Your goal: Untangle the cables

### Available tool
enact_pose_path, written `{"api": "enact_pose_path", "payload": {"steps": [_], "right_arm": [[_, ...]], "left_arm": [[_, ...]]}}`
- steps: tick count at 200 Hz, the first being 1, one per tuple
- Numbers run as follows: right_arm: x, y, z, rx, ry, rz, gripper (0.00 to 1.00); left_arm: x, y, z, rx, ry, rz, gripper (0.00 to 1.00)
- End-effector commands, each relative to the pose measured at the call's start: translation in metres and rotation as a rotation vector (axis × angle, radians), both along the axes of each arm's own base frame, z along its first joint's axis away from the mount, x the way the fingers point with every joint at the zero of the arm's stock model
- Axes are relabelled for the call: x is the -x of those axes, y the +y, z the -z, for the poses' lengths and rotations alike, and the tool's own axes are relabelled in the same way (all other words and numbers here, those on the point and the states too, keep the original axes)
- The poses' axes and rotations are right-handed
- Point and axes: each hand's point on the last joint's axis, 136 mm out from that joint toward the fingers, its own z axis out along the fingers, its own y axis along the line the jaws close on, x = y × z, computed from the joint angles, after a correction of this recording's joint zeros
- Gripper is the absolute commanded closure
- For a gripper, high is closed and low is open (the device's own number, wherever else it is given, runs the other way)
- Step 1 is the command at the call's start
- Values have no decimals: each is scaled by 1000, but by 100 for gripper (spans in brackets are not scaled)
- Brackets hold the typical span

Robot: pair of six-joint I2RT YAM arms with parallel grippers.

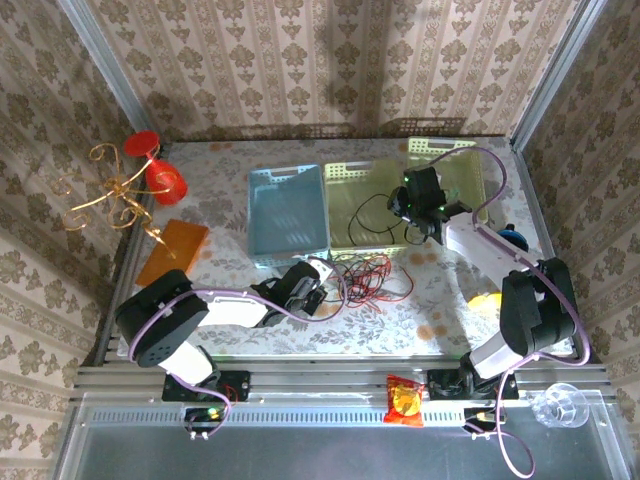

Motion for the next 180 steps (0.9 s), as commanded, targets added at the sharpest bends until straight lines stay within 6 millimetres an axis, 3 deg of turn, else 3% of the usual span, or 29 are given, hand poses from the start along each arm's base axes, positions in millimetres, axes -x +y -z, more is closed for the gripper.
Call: {"api": "enact_pose_path", "payload": {"steps": [1, 15, 27, 36, 61, 83, 120, 159, 180], "right_arm": [[22, 4, -10, 2, 17, -63, 58], [37, 10, -11, 6, 25, -122, 57], [52, 21, 0, 9, 66, -193, 57], [67, 28, -5, 2, 70, -242, 57], [108, 54, 16, 16, 152, -413, 58], [134, 60, 35, 54, 220, -473, 58], [145, 43, 50, 153, 260, -476, 60], [152, 53, 75, 129, 334, -538, 64], [150, 58, 80, 118, 343, -551, 74]], "left_arm": [[-2, 0, -7, -12, -21, 8, 100], [-3, -2, -8, -9, -25, 10, 100], [-4, -3, -9, -6, -28, 10, 100], [-5, -4, -10, -1, -29, 13, 100], [-5, -8, -12, 12, -31, 20, 100], [-5, -10, -12, 16, -27, 28, 100], [-4, -11, -14, 20, -26, 34, 100], [-1, -18, -19, 31, -25, 66, 100], [0, -20, -24, 30, -38, 74, 100]]}}
